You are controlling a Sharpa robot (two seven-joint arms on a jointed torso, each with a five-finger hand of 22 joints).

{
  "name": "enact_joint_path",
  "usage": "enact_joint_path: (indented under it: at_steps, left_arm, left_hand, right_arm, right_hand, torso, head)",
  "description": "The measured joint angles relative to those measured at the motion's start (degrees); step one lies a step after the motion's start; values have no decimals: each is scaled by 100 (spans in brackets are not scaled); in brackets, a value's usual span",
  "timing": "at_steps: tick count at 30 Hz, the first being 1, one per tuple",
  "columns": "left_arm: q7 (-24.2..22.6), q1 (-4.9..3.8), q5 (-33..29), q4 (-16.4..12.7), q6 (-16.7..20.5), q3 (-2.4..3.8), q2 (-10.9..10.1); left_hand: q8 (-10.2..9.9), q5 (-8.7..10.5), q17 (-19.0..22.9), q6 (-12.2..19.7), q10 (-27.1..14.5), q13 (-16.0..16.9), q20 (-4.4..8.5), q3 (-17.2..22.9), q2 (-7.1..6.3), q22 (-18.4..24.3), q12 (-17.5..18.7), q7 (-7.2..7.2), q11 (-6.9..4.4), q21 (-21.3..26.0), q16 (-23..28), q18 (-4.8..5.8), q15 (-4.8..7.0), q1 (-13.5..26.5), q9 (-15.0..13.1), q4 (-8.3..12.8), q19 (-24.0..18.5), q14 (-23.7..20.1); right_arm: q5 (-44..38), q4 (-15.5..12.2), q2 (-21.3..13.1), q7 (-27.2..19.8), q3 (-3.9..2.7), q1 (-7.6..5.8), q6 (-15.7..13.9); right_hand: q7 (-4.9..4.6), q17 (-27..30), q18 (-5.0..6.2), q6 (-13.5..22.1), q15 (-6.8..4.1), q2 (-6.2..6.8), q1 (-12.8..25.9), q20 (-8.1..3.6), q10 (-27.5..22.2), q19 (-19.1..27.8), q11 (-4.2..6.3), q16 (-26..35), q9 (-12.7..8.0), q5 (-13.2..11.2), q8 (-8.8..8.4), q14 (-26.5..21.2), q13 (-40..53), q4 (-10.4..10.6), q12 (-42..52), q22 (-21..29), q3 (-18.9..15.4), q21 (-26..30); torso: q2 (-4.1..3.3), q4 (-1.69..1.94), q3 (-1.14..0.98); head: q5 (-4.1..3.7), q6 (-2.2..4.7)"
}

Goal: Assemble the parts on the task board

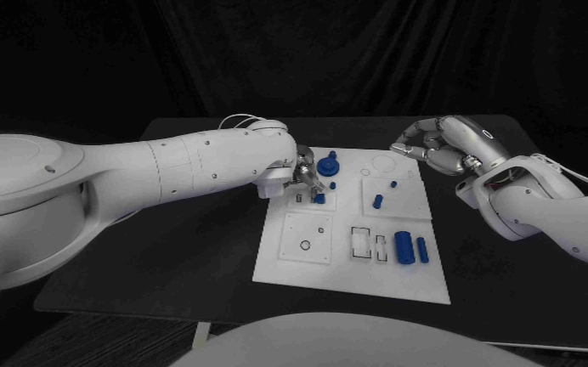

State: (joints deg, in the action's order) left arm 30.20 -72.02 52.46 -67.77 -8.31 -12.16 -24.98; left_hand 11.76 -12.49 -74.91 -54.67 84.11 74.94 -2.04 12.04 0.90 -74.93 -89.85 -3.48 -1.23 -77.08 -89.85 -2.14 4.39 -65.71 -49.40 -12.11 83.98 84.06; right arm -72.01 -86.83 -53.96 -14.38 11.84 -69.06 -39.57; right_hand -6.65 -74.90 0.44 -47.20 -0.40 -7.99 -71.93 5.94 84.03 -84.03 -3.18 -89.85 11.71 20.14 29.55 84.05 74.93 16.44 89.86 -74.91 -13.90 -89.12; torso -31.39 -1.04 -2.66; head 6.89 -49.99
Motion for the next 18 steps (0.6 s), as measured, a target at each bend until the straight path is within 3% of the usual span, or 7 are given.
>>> enact_joint_path:
  at_steps: [18]
  left_arm:
    - [23, 0, 2, 28, -113, 6, 30]
  left_hand:
    - [-149, 0, 0, -114, 0, 0, 0, -17, -19, 0, 0, -11, 0, 0, 0, 0, -21, -26, 239, -16, 0, -21]
  right_arm:
    - [0, 5, 9, 0, 0, 1, 2]
  right_hand:
    - [0, 0, 1, 0, 0, -23, 23, 0, 0, 0, 0, 0, -6, 0, -22, 0, 2, 16, 1, 1, -16, 0]
  torso:
    - [-8, 3, -3]
  head:
    - [-11, 0]
